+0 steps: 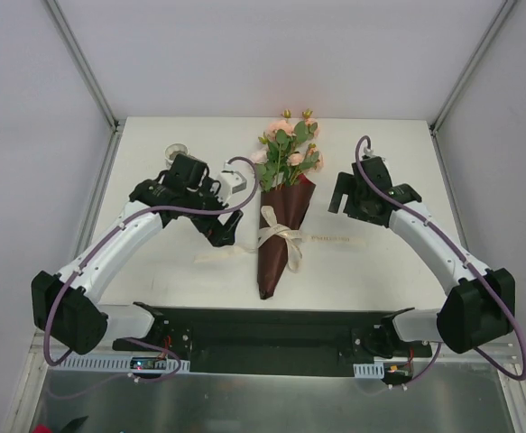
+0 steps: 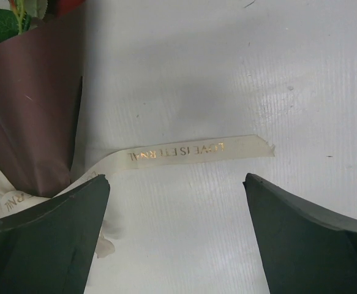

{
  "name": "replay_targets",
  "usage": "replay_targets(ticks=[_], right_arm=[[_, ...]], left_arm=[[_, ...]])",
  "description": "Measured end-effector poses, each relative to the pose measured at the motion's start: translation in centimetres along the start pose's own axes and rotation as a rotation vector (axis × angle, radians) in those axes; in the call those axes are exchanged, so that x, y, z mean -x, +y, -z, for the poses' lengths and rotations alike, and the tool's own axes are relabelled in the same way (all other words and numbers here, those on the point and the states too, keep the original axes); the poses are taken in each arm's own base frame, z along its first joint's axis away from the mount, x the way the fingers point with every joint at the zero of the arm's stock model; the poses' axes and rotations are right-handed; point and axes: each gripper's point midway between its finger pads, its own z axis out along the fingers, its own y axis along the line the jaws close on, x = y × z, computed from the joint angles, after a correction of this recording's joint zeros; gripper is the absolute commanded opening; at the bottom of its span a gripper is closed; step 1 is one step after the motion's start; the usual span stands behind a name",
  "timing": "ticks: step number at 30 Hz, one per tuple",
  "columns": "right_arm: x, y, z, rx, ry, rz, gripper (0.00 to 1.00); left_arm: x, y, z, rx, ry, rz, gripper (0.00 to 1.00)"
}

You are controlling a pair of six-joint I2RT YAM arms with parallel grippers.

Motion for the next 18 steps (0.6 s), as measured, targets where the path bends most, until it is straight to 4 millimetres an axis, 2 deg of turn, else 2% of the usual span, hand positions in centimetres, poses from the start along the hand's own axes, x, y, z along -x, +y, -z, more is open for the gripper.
replay_targets(ticks=[5, 9, 13, 18], right_arm=[[-1.3, -0.5, -0.6, -0.017, 0.024, -0.032, 0.98], [-3.1, -1.5, -0.6, -0.027, 0.036, -0.06, 0.98], [-4.2, -2.5, 0.6, -0.012, -0.001, -0.086, 0.98], [-3.6, -2.8, 2.3, 0.023, -0.083, -0.116, 0.98]], left_arm=[[0.2, -0.4, -2.0, -0.036, 0.044, -0.037, 0.99], [-0.4, -0.8, -4.8, -0.072, 0.086, -0.106, 0.99], [-1.5, -0.8, -7.9, -0.096, 0.147, -0.147, 0.99], [-2.0, 0.2, -10.9, -0.081, 0.168, -0.179, 0.99]])
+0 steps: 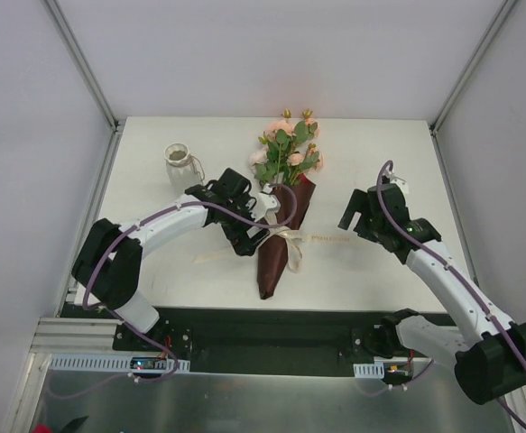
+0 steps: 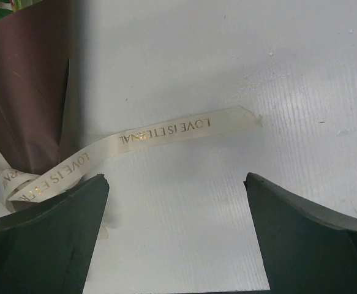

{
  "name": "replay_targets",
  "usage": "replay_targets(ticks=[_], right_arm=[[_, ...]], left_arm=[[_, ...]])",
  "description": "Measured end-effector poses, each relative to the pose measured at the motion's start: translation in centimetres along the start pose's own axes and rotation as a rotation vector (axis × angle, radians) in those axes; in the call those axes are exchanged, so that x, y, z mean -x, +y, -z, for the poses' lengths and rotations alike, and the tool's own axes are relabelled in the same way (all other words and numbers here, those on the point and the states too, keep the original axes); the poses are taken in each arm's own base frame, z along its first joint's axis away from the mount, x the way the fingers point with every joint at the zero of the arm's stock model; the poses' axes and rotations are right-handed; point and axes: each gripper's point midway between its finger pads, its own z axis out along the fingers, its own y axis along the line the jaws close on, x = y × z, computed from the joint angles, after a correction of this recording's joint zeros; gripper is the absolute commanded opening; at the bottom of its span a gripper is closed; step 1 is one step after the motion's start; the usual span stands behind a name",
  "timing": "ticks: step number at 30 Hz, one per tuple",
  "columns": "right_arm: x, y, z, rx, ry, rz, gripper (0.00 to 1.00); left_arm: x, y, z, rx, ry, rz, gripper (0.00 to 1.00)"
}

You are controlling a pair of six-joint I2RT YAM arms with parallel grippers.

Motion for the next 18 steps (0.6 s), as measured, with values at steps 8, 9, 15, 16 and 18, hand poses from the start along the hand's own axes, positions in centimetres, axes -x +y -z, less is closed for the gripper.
replay_targets(ticks=[8, 9, 15, 16, 18], right_arm=[[-0.1, 0.2, -0.7, 0.001, -0.001, -0.015, 0.99], [-0.2, 0.2, -0.9, -0.002, 0.004, -0.017, 0.99], [-0.2, 0.4, -1.4, -0.001, 0.004, -0.03, 0.99], [-0.2, 0.4, -1.5, 0.001, 0.003, -0.033, 0.99], [-0.4, 0.6, -1.9, 0.004, 0.008, -0.039, 0.98]], left_arm=[[-0.9, 0.5, -3.6, 0.025, 0.017, -0.1, 0.99], [-1.1, 0.5, -3.9, 0.024, 0.016, -0.115, 0.99], [-2.1, 0.3, -5.1, 0.039, 0.024, -0.183, 0.68], [-2.0, 0.4, -5.2, 0.043, 0.022, -0.19, 0.61], [-1.6, 0.8, -5.3, 0.058, 0.01, -0.208, 0.32]])
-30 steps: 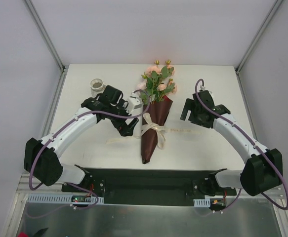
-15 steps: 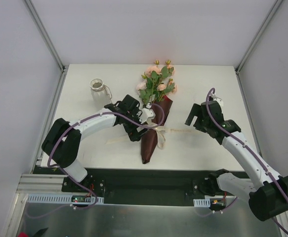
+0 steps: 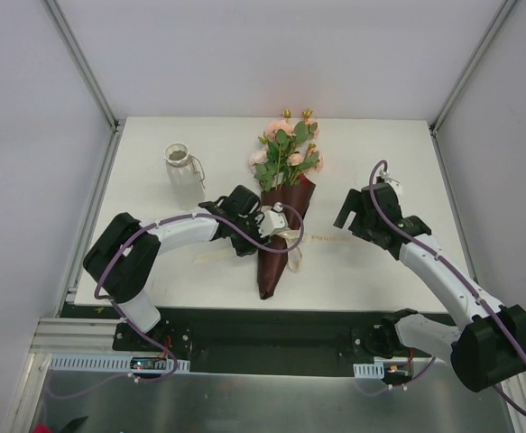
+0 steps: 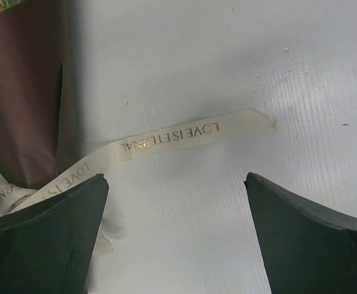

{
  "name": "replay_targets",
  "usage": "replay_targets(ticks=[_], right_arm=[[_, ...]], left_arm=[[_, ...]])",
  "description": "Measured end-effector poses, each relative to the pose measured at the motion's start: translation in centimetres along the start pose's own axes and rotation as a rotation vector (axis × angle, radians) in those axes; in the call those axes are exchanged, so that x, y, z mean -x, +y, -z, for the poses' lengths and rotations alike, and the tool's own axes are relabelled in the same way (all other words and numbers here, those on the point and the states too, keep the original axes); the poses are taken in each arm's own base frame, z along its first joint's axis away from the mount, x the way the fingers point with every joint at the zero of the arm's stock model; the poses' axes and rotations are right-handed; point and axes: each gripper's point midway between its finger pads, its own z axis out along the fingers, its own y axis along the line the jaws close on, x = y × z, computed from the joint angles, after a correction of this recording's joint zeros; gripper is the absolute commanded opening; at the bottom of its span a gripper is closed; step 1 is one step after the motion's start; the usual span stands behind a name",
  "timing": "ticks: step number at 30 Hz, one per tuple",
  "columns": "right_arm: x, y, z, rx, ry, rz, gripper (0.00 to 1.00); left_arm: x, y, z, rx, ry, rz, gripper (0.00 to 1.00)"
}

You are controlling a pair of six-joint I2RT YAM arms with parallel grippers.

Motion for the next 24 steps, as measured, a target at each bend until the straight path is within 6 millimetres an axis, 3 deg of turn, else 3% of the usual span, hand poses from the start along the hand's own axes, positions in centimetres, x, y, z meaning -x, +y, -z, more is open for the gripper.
replay_targets(ticks=[3, 4, 9, 13, 20, 24], right_arm=[[-0.4, 0.2, -0.6, 0.003, 0.018, -0.01, 0.96], [-0.6, 0.3, -1.0, 0.006, 0.022, -0.014, 0.96], [-1.6, 0.4, -2.5, 0.005, 0.05, -0.037, 0.96], [-3.1, 0.6, -4.3, -0.004, 0.097, -0.087, 0.96], [-5.4, 2.6, -6.5, 0.009, 0.17, -0.229, 0.94], [-6.7, 4.1, -6.9, 0.02, 0.212, -0.306, 0.93]], left_arm=[[0.2, 0.5, -0.2, 0.019, -0.004, -0.007, 0.03], [0.1, 0.6, -0.3, 0.024, -0.002, -0.009, 0.0], [0.2, 1.4, -0.3, 0.057, 0.011, -0.014, 0.0], [1.3, 2.7, 0.9, 0.097, -0.009, -0.004, 0.0], [6.2, 6.3, 7.2, 0.21, -0.144, 0.025, 0.0], [6.9, 6.2, 8.6, 0.216, -0.166, 0.027, 0.0]])
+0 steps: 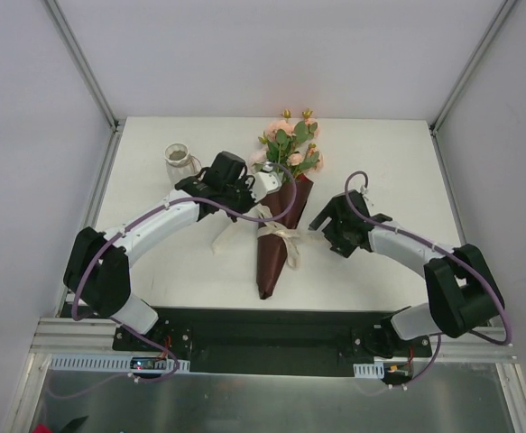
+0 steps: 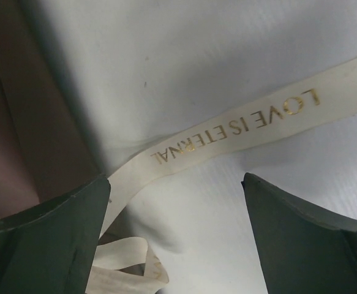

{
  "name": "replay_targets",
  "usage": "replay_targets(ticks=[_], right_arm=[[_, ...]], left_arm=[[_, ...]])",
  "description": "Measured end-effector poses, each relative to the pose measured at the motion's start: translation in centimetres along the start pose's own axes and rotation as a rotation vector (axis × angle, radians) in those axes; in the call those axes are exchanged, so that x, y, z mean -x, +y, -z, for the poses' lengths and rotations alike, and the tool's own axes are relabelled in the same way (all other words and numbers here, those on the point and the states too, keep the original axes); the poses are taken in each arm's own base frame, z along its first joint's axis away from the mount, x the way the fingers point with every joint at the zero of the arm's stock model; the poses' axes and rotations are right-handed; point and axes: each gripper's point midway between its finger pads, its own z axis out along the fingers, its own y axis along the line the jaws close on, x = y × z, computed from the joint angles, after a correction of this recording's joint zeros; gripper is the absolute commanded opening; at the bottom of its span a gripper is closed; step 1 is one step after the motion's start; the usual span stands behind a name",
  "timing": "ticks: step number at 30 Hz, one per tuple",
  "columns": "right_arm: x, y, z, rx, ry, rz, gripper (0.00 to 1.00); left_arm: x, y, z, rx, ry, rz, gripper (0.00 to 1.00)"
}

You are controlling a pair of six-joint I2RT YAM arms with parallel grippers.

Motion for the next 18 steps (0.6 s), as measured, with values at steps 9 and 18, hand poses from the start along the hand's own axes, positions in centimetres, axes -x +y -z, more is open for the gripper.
replay_targets(ticks=[9, 18], right_arm=[[-0.6, 2.8, -2.1, -0.002, 0.058, -0.182, 0.84], [-2.0, 5.1, -2.9, 0.029, 0.096, -0.267, 0.7]], left_arm=[[-1.4, -0.8, 0.2, -0.029, 0.054, 0.018, 0.0], [-1.7, -1.0, 0.1, -0.034, 0.061, 0.02, 0.0]])
